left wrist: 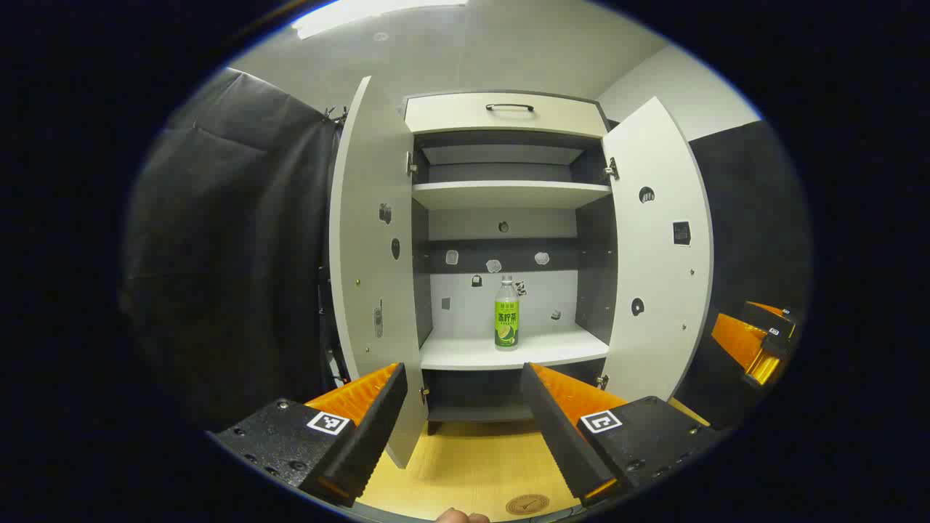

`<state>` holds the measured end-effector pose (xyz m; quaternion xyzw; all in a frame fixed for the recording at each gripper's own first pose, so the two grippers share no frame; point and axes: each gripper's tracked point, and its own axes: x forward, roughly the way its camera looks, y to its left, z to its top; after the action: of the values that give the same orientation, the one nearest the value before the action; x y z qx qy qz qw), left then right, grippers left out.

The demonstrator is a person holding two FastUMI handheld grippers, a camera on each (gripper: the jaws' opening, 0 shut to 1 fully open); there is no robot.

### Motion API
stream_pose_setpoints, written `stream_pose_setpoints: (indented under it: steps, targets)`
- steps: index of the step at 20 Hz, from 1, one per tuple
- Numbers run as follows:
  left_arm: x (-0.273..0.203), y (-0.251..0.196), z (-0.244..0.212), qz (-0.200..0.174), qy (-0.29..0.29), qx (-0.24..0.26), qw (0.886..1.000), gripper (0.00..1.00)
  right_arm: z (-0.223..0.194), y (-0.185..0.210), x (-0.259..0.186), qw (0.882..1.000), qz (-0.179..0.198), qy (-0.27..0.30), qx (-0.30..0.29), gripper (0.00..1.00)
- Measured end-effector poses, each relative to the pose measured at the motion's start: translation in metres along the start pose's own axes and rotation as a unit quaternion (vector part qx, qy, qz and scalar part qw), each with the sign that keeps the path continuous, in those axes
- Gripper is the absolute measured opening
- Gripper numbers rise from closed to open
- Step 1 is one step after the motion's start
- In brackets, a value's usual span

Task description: Grasp the bottle in the cabinet with the left hand and place it on the coaster, then close the right door with the right hand and the left door with the left hand.

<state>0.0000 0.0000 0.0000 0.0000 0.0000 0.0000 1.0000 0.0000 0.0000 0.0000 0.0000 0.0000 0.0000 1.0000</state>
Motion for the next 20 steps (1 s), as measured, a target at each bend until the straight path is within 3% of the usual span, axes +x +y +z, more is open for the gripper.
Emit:
stream_pose_setpoints:
  steps: [2,8,20]
  targets:
    - [0.0,-0.004,-0.003,-0.007,0.007,0.005,1.0,0.99,-0.003,0.005,0.002,1.0,0.007,0.008,0.002,0.94]
    - [0.022,0.0,-0.003,-0.014,0.013,-0.006,1.0,1.0,-0.006,0.022,0.022,1.0,0.011,0.007,-0.011,0.96]
    - [0.111,0.024,-0.013,-0.006,0.015,0.002,1.0,0.99,-0.024,0.048,0.091,0.998,0.004,0.028,-0.048,0.97]
